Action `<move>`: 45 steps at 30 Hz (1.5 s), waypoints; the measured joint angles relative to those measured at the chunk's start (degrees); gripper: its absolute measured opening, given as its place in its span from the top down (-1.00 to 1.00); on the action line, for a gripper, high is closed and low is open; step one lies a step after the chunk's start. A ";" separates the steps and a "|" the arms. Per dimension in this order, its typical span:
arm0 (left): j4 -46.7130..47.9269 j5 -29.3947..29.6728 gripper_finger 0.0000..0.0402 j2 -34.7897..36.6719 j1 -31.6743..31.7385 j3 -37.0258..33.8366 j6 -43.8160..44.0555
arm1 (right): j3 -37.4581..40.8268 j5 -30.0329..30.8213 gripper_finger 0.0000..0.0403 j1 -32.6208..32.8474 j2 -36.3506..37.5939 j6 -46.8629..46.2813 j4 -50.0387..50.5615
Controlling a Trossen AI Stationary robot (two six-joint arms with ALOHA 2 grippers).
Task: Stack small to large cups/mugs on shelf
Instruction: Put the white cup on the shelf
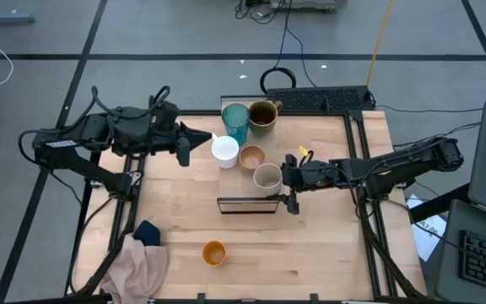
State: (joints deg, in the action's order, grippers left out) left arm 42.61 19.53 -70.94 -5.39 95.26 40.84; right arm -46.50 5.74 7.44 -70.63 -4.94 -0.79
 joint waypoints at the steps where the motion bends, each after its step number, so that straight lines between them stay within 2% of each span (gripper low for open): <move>1: 0.00 0.00 0.97 -0.07 0.00 0.00 0.01 | 0.00 0.00 -0.44 0.00 0.00 0.08 0.02; 14: -0.96 -0.30 0.97 -2.01 0.00 0.00 0.15 | 2.07 0.02 -0.43 -0.28 0.83 0.27 -1.73; 28: -2.19 -2.08 0.97 -4.07 -0.01 -0.02 0.15 | 4.94 1.66 -0.42 -2.99 8.00 0.77 -0.73; 45: -5.06 -2.51 0.97 -4.33 -0.01 -0.02 1.66 | 5.07 0.09 -0.42 -2.62 8.13 2.83 -0.98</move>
State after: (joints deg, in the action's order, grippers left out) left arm 37.55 17.02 -75.26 -5.40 95.24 42.50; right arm -41.43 5.82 4.82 -62.50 -2.11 -1.77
